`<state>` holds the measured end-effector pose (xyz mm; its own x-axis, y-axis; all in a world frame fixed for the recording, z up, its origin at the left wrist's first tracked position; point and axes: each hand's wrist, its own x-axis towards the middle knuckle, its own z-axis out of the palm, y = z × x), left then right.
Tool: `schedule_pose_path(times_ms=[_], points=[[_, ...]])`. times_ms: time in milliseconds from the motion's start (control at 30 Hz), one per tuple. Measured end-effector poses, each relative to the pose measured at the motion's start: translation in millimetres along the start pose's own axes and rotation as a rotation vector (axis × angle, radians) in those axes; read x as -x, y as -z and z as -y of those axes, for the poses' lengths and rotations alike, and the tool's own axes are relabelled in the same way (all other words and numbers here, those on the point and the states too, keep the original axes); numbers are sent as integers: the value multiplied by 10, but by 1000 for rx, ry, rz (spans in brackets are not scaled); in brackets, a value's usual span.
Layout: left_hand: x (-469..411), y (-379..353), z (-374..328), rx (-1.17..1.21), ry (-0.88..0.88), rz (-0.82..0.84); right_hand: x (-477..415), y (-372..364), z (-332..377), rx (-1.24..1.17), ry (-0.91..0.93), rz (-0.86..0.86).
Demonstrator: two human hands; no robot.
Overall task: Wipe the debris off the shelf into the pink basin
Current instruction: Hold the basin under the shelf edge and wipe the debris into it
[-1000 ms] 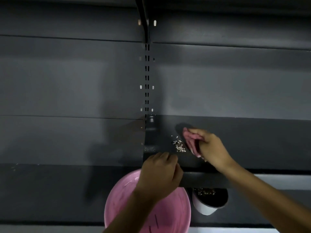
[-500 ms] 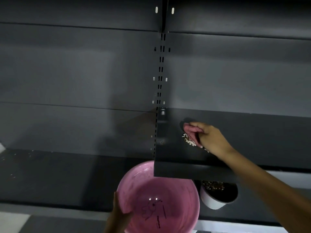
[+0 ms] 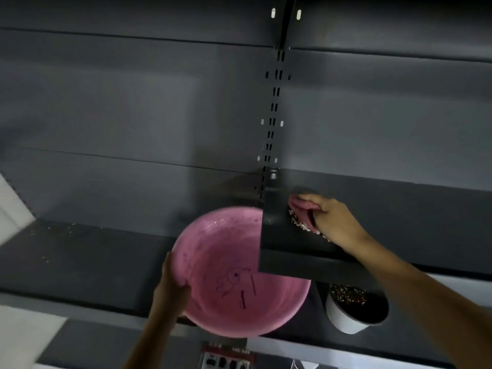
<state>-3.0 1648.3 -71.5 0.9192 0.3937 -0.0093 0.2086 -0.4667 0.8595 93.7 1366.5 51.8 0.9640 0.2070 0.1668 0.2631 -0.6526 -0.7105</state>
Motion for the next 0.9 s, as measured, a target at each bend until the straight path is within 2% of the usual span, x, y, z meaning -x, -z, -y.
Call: schedule_pose_path(times_ms=[133, 267, 400, 533, 733, 900], points=[[-160, 215, -100, 7, -25, 42, 20, -107, 139, -79, 26, -2], [-186, 255, -95, 1, 18, 38, 35, -249, 284, 23, 96, 17], [-218, 243, -105, 25, 74, 61, 24, -485, 470, -26, 151, 70], [-243, 232, -128, 73, 56, 76, -4, -670, 632, 58, 227, 106], [-287, 172, -139, 70, 47, 91, 17, -723, 761, 4, 212, 172], [-279, 157, -144, 67, 8, 126, 12, -532, 666, -253, 65, 130]])
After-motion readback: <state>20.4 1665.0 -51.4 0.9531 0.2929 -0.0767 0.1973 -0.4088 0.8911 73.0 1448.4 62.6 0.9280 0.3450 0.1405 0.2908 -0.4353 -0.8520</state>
